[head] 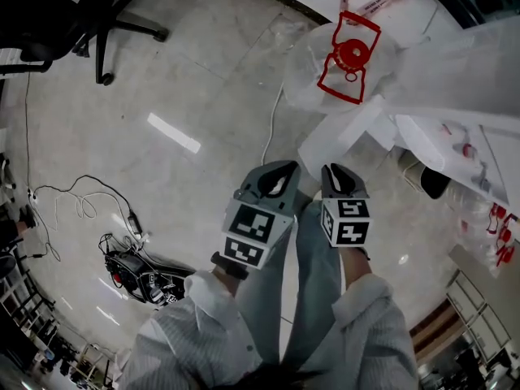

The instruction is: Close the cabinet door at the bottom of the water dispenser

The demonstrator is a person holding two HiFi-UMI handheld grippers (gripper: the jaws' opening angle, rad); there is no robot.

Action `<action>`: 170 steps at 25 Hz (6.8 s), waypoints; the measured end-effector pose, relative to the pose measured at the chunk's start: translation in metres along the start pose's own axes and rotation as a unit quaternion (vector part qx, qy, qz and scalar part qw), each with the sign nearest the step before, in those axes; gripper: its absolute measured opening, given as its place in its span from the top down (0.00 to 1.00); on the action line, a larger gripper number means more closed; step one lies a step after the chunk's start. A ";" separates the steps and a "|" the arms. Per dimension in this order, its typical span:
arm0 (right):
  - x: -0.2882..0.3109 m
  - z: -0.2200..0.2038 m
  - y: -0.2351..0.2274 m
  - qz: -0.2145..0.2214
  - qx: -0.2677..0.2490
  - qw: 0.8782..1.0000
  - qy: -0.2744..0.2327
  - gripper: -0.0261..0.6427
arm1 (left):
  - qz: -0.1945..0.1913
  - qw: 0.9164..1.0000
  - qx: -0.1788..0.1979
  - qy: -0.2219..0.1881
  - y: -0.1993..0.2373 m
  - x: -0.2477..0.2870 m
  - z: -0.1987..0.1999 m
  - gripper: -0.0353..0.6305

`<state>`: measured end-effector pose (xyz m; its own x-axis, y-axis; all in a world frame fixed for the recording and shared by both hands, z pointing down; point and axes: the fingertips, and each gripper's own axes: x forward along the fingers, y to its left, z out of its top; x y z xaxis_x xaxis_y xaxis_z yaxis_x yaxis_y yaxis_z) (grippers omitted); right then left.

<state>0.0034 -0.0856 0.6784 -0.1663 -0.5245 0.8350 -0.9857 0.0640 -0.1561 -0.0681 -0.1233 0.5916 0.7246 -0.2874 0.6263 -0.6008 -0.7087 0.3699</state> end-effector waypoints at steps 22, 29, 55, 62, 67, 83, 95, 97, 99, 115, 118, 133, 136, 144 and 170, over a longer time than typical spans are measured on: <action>0.065 -0.046 0.004 -0.087 -0.112 0.984 0.107 0.68 | 0.025 0.999 -0.023 0.021 0.049 -0.013 -0.027 0.93; 0.059 -0.055 -0.001 -0.095 -0.108 0.983 0.114 0.68 | 0.017 0.999 -0.023 0.019 0.049 -0.005 -0.016 0.93; 0.000 -0.119 -0.115 -0.153 -0.076 0.978 0.119 0.70 | -0.023 0.999 0.014 0.040 -0.051 0.067 -0.021 0.93; -0.010 -0.128 -0.151 -0.129 -0.098 0.980 0.115 0.71 | 0.014 0.999 -0.010 0.031 -0.079 0.090 -0.024 0.93; -0.018 -0.132 -0.177 -0.106 -0.128 0.980 0.114 0.71 | 0.027 0.999 -0.029 0.027 -0.110 0.110 -0.026 0.93; -0.032 -0.127 -0.266 -0.112 -0.180 0.972 0.102 0.71 | 0.044 0.996 -0.080 0.018 -0.163 0.152 -0.034 0.93; -0.043 -0.137 -0.318 -0.168 -0.065 0.979 0.099 0.71 | 0.068 0.992 -0.103 0.001 -0.162 0.152 -0.035 0.93; -0.043 -0.139 -0.321 -0.174 -0.053 0.979 0.096 0.70 | 0.070 0.992 -0.110 -0.002 -0.163 0.153 -0.036 0.93; -0.044 -0.140 -0.323 -0.180 -0.039 0.978 0.095 0.70 | 0.070 0.991 -0.114 -0.005 -0.165 0.152 -0.037 0.93; -0.041 -0.153 -0.363 -0.200 0.049 0.971 0.124 0.73 | 0.083 0.987 -0.136 -0.013 -0.161 0.142 -0.057 0.93; -0.041 -0.150 -0.370 -0.209 0.041 0.969 0.123 0.73 | 0.086 0.986 -0.140 -0.013 -0.159 0.141 -0.060 0.93; -0.047 -0.139 -0.399 -0.249 0.047 0.960 0.118 0.88 | 0.093 0.984 -0.148 -0.022 -0.156 0.139 -0.056 0.93; -0.053 -0.138 -0.396 -0.256 0.051 0.958 0.119 0.88 | 0.086 0.985 -0.148 -0.024 -0.158 0.135 -0.053 0.93; -0.073 -0.116 -0.350 -0.251 0.062 0.961 0.100 0.88 | 0.062 0.991 -0.120 -0.019 -0.158 0.110 -0.033 0.93; -0.309 0.141 -0.154 -0.136 0.100 0.961 -0.221 0.88 | -0.020 0.996 0.022 -0.088 -0.194 -0.052 0.171 0.93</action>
<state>0.2101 -0.0534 0.3701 0.1687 -0.8106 0.5607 -0.9583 -0.2681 -0.0993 0.0687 -0.0809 0.3694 0.7973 -0.3644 0.4811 -0.5582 -0.7483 0.3583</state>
